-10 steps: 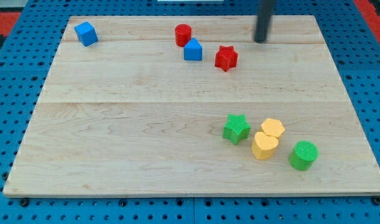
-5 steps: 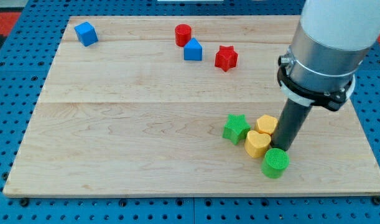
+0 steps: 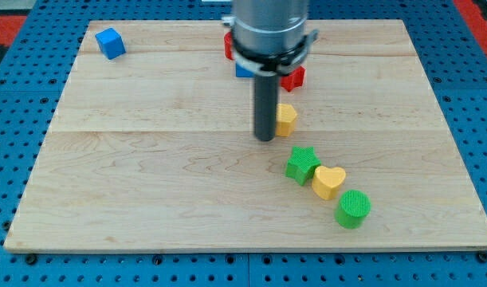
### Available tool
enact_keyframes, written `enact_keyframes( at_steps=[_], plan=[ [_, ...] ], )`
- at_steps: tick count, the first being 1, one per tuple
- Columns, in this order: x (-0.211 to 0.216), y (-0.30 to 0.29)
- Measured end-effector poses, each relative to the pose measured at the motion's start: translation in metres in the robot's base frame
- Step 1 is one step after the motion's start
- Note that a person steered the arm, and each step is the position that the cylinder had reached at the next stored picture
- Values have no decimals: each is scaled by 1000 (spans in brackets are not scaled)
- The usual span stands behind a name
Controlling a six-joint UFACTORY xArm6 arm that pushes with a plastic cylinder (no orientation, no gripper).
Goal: Place the hexagon diagonal to the red star
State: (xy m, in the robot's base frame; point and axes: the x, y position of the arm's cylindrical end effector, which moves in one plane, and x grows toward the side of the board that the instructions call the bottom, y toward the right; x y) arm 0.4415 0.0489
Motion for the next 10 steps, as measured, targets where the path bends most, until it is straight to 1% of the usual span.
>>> enact_keyframes(
  at_steps=[2,3,4,5,7,9,10],
  plan=[
    [-61,99],
    [-99,132],
    [-143,134],
    [-161,136],
    [-126,89],
    [-130,55],
    [-157,117]
  ],
)
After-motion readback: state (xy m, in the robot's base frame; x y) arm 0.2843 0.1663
